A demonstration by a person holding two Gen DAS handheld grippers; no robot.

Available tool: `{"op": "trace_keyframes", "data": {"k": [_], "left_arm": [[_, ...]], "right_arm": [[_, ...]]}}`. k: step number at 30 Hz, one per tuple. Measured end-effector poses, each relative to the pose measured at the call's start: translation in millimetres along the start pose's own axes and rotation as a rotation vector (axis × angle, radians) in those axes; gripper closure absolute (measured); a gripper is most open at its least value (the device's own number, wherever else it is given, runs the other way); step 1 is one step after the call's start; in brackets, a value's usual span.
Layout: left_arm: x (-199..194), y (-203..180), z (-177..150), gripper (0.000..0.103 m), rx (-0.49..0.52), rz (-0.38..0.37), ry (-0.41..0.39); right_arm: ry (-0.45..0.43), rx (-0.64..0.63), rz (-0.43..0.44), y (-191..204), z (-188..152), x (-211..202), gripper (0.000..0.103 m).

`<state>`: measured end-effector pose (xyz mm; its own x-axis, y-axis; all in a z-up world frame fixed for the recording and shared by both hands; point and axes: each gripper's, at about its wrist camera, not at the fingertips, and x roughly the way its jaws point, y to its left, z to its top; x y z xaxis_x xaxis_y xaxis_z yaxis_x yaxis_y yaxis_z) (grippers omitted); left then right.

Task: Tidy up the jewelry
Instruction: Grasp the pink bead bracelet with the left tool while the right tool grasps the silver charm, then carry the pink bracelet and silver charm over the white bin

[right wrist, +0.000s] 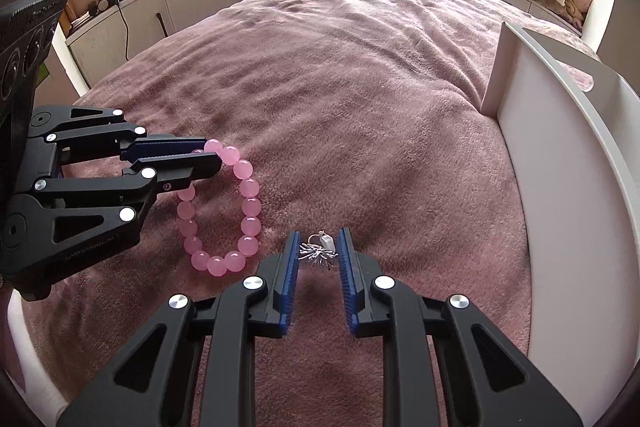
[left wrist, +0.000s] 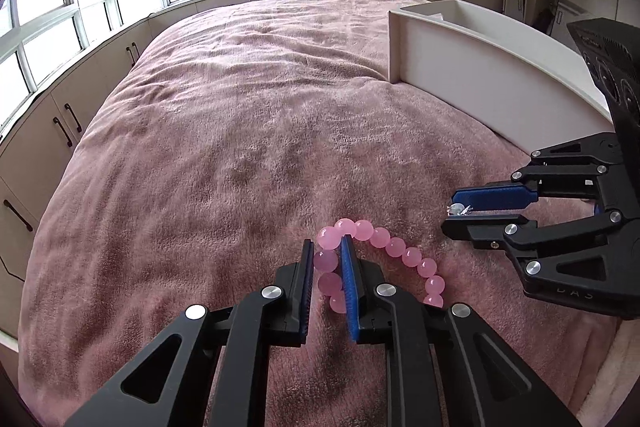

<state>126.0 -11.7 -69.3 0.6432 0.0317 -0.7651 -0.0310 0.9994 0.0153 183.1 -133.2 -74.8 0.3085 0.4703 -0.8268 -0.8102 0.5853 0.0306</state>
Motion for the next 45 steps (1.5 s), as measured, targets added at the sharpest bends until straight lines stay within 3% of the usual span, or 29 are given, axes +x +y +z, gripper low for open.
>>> {"op": "trace_keyframes", "data": {"k": [9,21,32,45], "left_arm": [[-14.3,4.4,27.0,0.086,-0.038,0.031,-0.047],[-41.9,-0.8,70.2,0.086,-0.051,0.038,-0.131],[-65.5,-24.4,111.0,0.086,-0.050,-0.003,-0.215],[-74.5,-78.3,155.3,0.086,-0.010,-0.057,-0.279]], "right_arm": [[-0.063,0.017,0.001,-3.9,6.2,-18.1,0.083],[-0.223,0.063,-0.035,-19.6,15.1,-66.9,0.083],[-0.404,0.132,-0.148,-48.0,11.4,-130.8,0.083],[-0.535,0.251,-0.308,-96.5,-12.7,-189.8,0.083]]}}
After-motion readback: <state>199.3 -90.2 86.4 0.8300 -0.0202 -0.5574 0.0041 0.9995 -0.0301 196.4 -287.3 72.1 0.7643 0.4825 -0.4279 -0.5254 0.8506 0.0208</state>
